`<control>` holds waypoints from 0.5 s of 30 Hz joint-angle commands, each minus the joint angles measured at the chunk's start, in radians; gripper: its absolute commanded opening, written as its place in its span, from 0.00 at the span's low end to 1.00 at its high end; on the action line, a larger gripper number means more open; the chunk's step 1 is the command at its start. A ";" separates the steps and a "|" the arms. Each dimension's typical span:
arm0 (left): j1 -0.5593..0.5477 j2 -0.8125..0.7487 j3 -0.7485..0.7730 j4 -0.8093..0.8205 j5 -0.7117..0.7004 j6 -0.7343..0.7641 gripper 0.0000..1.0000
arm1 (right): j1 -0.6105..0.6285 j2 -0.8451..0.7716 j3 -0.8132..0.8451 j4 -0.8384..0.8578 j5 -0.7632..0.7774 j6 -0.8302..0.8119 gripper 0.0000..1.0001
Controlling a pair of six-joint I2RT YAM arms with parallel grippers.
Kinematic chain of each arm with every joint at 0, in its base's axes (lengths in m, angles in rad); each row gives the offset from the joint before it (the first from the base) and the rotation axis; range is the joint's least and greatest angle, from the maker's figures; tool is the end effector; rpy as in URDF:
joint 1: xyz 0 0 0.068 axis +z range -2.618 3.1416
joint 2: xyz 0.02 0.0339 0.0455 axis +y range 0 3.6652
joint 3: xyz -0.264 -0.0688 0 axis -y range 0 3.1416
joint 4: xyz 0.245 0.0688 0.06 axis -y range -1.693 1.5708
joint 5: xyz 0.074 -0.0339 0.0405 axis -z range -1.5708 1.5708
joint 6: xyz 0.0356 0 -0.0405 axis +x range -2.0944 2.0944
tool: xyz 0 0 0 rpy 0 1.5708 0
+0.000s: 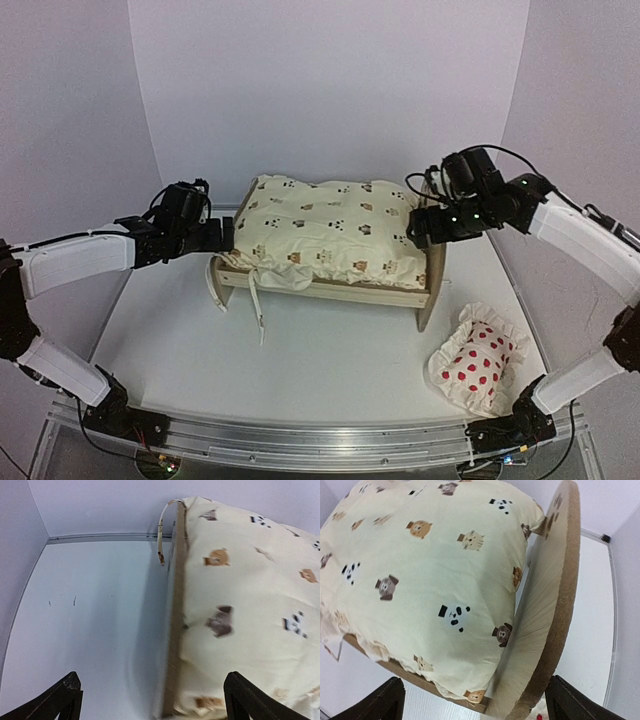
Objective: Set up the pet bed
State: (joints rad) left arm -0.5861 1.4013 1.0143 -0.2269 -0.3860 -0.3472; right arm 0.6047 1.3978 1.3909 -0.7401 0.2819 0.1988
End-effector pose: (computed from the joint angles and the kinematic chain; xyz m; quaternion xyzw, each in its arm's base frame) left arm 0.2677 -0.1616 0.2752 0.0161 0.8755 -0.0512 0.4801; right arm 0.2519 0.1620 0.3584 -0.1278 0.9000 0.0365 0.4152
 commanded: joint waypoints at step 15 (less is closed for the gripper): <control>-0.001 -0.172 -0.116 -0.034 0.032 0.002 0.88 | 0.233 0.226 0.112 0.234 0.177 0.013 0.98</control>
State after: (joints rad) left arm -0.5861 1.2780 0.8881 -0.2652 -0.3441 -0.3599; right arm 0.8419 1.6763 1.5934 -0.5634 0.3916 0.0586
